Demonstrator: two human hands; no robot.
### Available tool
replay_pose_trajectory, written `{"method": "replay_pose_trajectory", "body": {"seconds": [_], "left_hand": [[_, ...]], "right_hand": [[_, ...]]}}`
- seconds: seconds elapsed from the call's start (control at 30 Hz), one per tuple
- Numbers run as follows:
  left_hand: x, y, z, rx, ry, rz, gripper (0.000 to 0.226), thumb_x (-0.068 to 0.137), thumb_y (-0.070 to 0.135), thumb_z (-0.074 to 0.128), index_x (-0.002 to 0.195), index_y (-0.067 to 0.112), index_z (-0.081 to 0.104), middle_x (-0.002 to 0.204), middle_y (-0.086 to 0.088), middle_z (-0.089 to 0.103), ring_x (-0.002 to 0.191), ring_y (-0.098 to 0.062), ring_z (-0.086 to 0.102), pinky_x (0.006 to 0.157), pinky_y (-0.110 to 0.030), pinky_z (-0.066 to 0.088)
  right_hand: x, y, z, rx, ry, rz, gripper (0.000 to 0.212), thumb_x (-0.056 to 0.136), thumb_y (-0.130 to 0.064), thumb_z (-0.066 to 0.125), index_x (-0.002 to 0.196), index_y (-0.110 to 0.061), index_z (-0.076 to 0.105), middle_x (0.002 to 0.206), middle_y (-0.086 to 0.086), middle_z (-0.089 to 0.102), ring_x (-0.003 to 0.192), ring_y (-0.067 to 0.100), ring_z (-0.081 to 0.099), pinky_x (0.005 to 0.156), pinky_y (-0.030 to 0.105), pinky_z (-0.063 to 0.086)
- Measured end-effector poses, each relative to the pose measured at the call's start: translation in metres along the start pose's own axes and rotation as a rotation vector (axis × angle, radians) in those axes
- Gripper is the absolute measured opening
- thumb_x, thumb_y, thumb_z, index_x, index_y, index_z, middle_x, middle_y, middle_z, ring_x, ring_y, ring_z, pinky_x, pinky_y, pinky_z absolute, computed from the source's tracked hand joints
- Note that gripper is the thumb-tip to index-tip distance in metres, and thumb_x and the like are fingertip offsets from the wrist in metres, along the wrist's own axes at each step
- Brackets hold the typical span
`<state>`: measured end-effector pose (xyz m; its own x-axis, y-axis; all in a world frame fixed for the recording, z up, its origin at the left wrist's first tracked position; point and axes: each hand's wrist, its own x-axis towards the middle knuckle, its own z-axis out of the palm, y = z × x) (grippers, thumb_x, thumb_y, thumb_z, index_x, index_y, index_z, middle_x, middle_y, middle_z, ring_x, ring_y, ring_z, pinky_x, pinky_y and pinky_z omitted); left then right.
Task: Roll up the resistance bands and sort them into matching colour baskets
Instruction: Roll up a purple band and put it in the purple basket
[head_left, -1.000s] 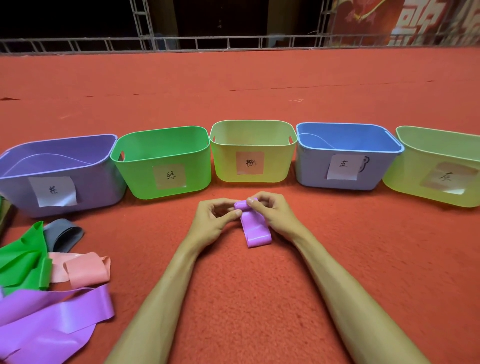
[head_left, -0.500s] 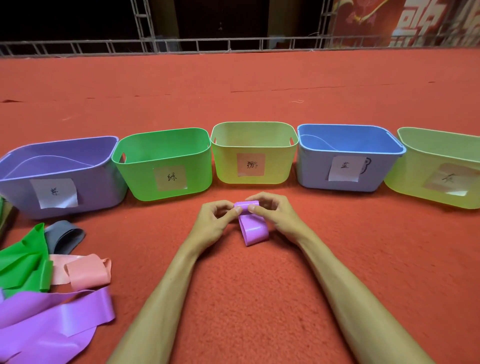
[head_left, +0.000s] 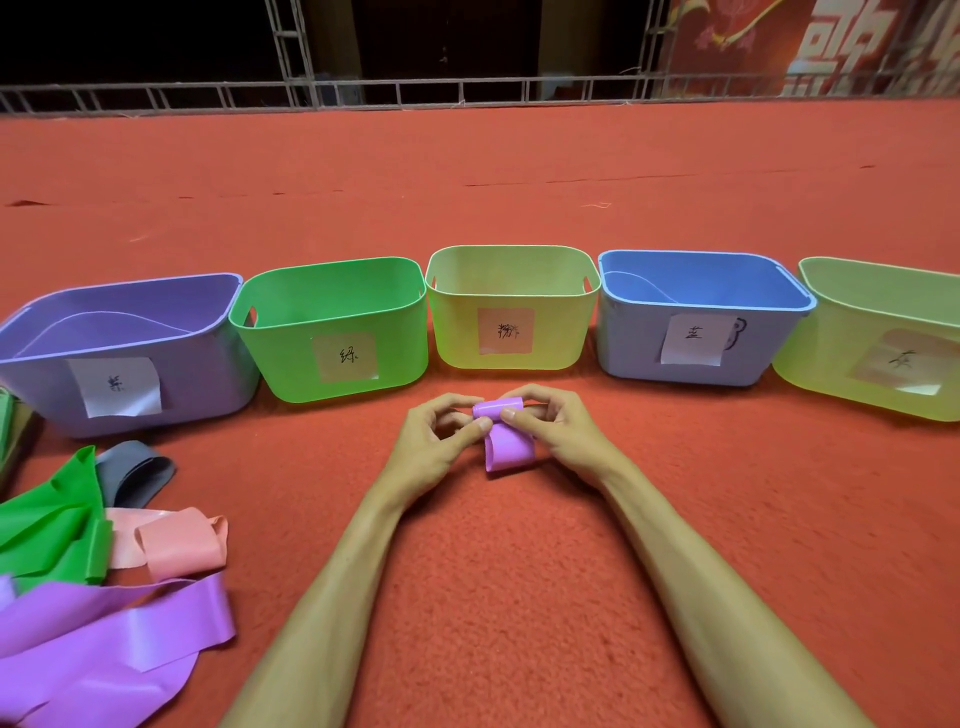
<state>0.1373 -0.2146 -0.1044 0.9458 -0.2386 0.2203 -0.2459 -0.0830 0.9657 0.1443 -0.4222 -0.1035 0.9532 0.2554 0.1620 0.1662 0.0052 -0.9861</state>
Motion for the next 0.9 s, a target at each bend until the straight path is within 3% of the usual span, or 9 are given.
{"method": "replay_pose_trajectory", "body": {"seconds": [0.2, 0.4, 0.47, 0.57, 0.73, 0.83, 0.9], "left_hand": [[0.0014, -0.0011, 0.0012, -0.012, -0.008, -0.024, 0.014, 0.098, 0.012, 0.069, 0.103, 0.001, 0.076, 0.096, -0.006, 0.080, 0.087, -0.010, 0.074, 0.078, -0.020, 0.055], [0.0012, -0.0027, -0.0022, 0.001, -0.002, 0.038, 0.018, 0.092, 0.004, 0.075, 0.109, 0.000, 0.075, 0.106, -0.009, 0.079, 0.095, -0.013, 0.072, 0.089, -0.024, 0.056], [0.0013, -0.0049, -0.0029, 0.011, 0.005, 0.051, 0.019, 0.090, 0.004, 0.077, 0.109, 0.001, 0.075, 0.105, -0.007, 0.079, 0.095, -0.013, 0.071, 0.089, -0.024, 0.054], [0.0005, -0.0049, -0.0023, 0.026, 0.020, 0.057, 0.022, 0.087, 0.002, 0.080, 0.108, 0.003, 0.075, 0.103, -0.006, 0.079, 0.093, -0.014, 0.072, 0.088, -0.025, 0.054], [0.0011, -0.0075, -0.0038, 0.040, 0.023, 0.038, 0.028, 0.083, 0.005, 0.084, 0.110, 0.009, 0.076, 0.103, -0.005, 0.080, 0.096, -0.019, 0.073, 0.092, -0.035, 0.055], [0.0014, -0.0046, -0.0016, 0.017, 0.032, -0.013, 0.033, 0.084, 0.011, 0.084, 0.116, 0.011, 0.074, 0.097, -0.003, 0.080, 0.089, -0.011, 0.071, 0.088, -0.025, 0.053], [0.0018, -0.0017, -0.0003, -0.012, 0.031, -0.045, 0.028, 0.085, 0.025, 0.081, 0.110, 0.012, 0.076, 0.097, -0.002, 0.080, 0.090, -0.010, 0.072, 0.088, -0.023, 0.053]], "right_hand": [[-0.0018, -0.0016, -0.0004, -0.037, -0.015, -0.035, 0.027, 0.092, -0.006, 0.075, 0.117, 0.001, 0.069, 0.111, 0.022, 0.075, 0.097, 0.024, 0.072, 0.082, 0.032, 0.057], [0.0029, 0.0007, 0.0023, -0.067, 0.044, 0.029, 0.019, 0.099, -0.017, 0.068, 0.105, 0.000, 0.075, 0.100, 0.013, 0.077, 0.090, 0.015, 0.068, 0.084, 0.027, 0.050], [0.0040, 0.0012, 0.0044, -0.069, 0.053, 0.059, 0.024, 0.102, -0.018, 0.064, 0.104, 0.004, 0.073, 0.093, 0.010, 0.073, 0.082, 0.013, 0.064, 0.075, 0.026, 0.050], [0.0035, 0.0014, 0.0061, -0.037, 0.055, 0.074, 0.014, 0.101, -0.015, 0.065, 0.100, -0.003, 0.072, 0.090, 0.014, 0.071, 0.075, 0.015, 0.064, 0.065, 0.027, 0.050], [0.0020, 0.0022, 0.0033, -0.024, 0.040, 0.040, 0.019, 0.099, -0.016, 0.069, 0.110, 0.000, 0.071, 0.097, 0.023, 0.076, 0.080, 0.023, 0.070, 0.070, 0.032, 0.053], [0.0010, 0.0016, 0.0013, -0.022, 0.016, 0.003, 0.020, 0.099, -0.012, 0.068, 0.114, 0.000, 0.069, 0.103, 0.025, 0.076, 0.087, 0.025, 0.072, 0.077, 0.034, 0.055], [-0.0001, 0.0005, 0.0002, -0.024, 0.004, -0.013, 0.021, 0.098, -0.011, 0.069, 0.117, -0.001, 0.069, 0.102, 0.024, 0.076, 0.085, 0.024, 0.072, 0.072, 0.032, 0.054]]}}
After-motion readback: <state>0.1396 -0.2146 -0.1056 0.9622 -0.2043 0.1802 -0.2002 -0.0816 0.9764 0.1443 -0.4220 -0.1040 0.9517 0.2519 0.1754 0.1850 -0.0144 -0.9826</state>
